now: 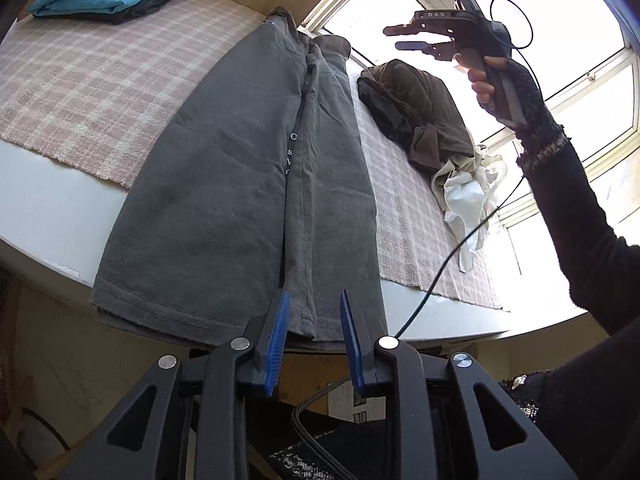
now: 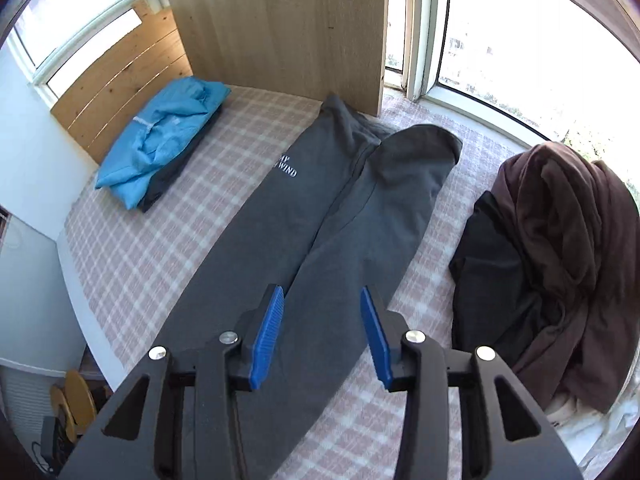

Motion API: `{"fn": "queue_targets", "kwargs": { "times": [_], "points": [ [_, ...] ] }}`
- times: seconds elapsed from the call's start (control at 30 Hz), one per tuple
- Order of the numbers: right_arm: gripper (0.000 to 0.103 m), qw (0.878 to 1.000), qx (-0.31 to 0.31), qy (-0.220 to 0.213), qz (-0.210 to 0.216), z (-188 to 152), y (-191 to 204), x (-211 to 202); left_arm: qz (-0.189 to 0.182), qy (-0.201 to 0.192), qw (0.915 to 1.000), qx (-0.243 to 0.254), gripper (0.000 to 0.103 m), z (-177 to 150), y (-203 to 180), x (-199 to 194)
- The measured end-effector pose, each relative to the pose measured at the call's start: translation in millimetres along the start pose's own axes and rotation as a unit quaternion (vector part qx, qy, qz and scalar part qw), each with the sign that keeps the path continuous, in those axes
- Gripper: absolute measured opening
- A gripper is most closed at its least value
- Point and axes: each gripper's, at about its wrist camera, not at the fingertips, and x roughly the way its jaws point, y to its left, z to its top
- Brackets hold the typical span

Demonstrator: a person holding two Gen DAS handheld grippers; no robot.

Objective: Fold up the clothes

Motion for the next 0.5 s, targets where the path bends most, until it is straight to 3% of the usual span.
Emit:
{"fn": "queue_targets", "kwargs": {
  "times": [0.13,0.23,0.3,0.37,0.5],
  "points": [
    [0.041,0.998,-0.014,0.051,0.038,-149.9,35.3,-1.4,0.038,0.045,0.9973,0.045,0.028,5.4,-6.0,29.8],
    [0.041,0.996,-0.039,0.072,0.046,-235.3,66.6,12.2,0.055,0.084,0.9926,0.069,0.026,4.2,-6.9,50.7],
    [0.041,0.995,-0.054,0.076,0.041,-265.0,82.4,18.8,0.068,0.088,0.9904,0.082,0.017,3.8,-7.5,51.8],
    [0.041,0.995,-0.059,0.074,0.041,-287.2,92.5,24.0,0.058,0.085,0.9917,0.077,0.008,6.4,-5.6,47.0],
    [0.041,0.996,-0.054,0.063,0.035,-297.3,92.6,28.5,0.047,0.075,0.9938,0.067,0.007,10.1,-0.8,36.3]
  ]
}}
